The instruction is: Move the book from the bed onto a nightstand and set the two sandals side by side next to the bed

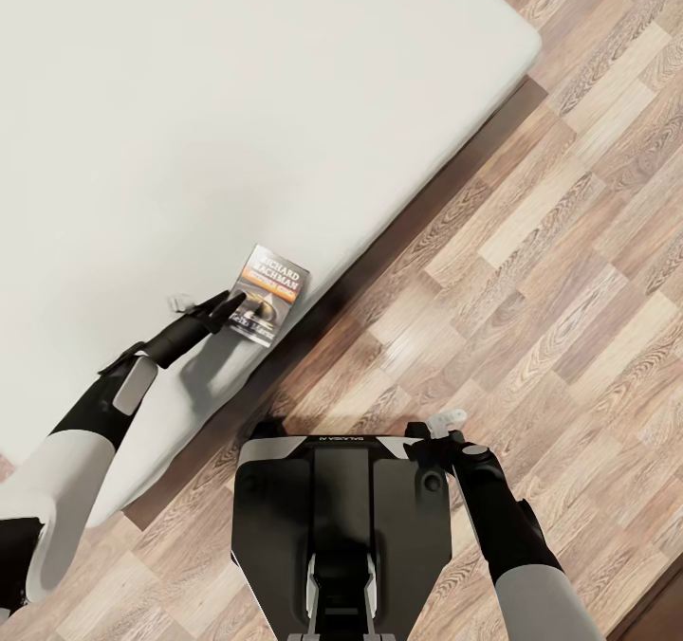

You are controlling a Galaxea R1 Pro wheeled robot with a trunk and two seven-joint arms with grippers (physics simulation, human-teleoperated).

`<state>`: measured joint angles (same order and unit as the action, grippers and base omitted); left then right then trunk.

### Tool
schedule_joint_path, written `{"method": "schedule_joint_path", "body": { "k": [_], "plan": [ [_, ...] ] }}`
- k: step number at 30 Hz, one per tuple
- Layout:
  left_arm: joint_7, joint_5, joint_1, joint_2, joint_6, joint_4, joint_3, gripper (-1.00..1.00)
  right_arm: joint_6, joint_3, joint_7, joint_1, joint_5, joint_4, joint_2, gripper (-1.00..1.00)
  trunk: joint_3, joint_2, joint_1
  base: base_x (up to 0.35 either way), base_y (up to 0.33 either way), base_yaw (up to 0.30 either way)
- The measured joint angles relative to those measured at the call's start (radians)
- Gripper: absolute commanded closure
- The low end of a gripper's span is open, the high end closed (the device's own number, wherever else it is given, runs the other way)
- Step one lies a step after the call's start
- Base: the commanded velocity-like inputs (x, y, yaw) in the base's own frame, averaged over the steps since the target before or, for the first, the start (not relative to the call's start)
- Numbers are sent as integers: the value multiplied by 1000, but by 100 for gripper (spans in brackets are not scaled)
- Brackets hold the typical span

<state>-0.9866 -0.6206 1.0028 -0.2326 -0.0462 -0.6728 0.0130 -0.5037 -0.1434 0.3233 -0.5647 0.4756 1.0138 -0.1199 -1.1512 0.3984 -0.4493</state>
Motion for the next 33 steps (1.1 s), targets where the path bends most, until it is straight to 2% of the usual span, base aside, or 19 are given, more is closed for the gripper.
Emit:
{"method": "schedule_joint_path", "body": {
  "k": [33],
  "plan": [
    [-1,2,0,9,-1,1,-24,-100,0,0,0,0,0,0,0,-100,0,0,0,0,0,0]
  ]
}}
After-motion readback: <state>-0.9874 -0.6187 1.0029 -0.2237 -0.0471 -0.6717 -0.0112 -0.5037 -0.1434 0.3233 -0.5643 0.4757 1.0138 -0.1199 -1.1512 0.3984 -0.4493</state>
